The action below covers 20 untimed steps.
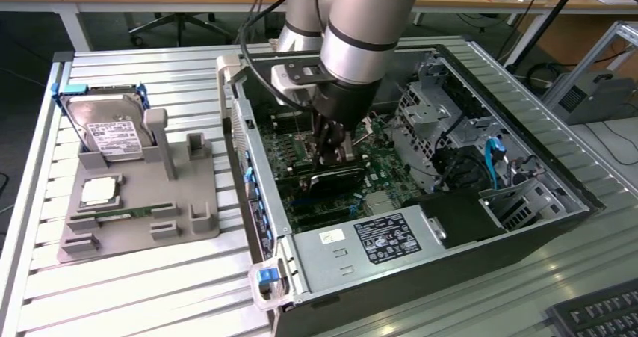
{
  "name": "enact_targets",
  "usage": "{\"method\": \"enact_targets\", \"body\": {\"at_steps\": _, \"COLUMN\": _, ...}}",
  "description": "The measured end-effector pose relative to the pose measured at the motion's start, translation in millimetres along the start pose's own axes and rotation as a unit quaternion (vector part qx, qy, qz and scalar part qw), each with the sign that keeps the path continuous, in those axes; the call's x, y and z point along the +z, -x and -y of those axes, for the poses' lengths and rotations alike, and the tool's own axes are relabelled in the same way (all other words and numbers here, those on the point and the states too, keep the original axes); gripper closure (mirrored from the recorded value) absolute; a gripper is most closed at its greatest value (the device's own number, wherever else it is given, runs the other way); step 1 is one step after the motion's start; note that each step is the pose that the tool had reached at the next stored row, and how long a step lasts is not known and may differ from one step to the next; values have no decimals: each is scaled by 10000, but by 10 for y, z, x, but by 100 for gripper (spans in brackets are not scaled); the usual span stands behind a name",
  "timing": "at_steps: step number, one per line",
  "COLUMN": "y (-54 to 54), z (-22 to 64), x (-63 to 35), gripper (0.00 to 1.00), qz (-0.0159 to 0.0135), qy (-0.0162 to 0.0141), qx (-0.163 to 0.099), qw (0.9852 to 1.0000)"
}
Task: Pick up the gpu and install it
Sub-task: 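Press down on the gpu until it lock into place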
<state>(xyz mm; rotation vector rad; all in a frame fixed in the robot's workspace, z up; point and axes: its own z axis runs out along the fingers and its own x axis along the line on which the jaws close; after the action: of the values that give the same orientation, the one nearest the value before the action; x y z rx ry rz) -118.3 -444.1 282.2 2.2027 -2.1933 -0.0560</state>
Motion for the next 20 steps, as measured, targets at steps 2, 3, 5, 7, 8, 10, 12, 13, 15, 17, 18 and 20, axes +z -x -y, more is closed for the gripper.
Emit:
{"method": "enact_targets", "body": {"at_steps": 2, "y": 0, "z": -47, "x": 23, "gripper": 89, "qz": -1, "qy": 0, "qx": 0, "qw": 10000}}
{"method": "enact_targets", "body": {"at_steps": 3, "y": 1, "z": -62, "x": 29, "gripper": 89, "qz": 0, "qy": 0, "qx": 0, "qw": 10000}}
{"method": "enact_targets", "body": {"at_steps": 5, "y": 1, "z": -93, "x": 38, "gripper": 89, "qz": -1, "qy": -1, "qx": 0, "qw": 10000}}
{"method": "enact_targets", "body": {"at_steps": 7, "y": 0, "z": -125, "x": 48, "gripper": 89, "qz": -4, "qy": 0, "qx": 0, "qw": 10000}}
{"method": "enact_targets", "body": {"at_steps": 8, "y": 0, "z": -145, "x": 53, "gripper": 89, "qz": -5, "qy": 0, "qx": 0, "qw": 10000}}
{"method": "enact_targets", "body": {"at_steps": 10, "y": 1, "z": -170, "x": 61, "gripper": 89, "qz": -6, "qy": 0, "qx": 1, "qw": 10000}}
{"method": "enact_targets", "body": {"at_steps": 12, "y": 0, "z": -177, "x": 65, "gripper": 89, "qz": -7, "qy": 0, "qx": 1, "qw": 10000}}
{"method": "enact_targets", "body": {"at_steps": 13, "y": 0, "z": -179, "x": 66, "gripper": 89, "qz": -8, "qy": 1, "qx": 0, "qw": 10000}}
{"method": "enact_targets", "body": {"at_steps": 15, "y": -1, "z": -180, "x": 71, "gripper": 89, "qz": -9, "qy": 1, "qx": 0, "qw": 10000}}
{"method": "enact_targets", "body": {"at_steps": 17, "y": 0, "z": -181, "x": 79, "gripper": 89, "qz": -8, "qy": 1, "qx": 1, "qw": 10000}}
{"method": "enact_targets", "body": {"at_steps": 18, "y": 0, "z": -180, "x": 82, "gripper": 89, "qz": -8, "qy": 1, "qx": 1, "qw": 10000}}
{"method": "enact_targets", "body": {"at_steps": 20, "y": -1, "z": -180, "x": 89, "gripper": 89, "qz": -8, "qy": 1, "qx": 1, "qw": 10000}}
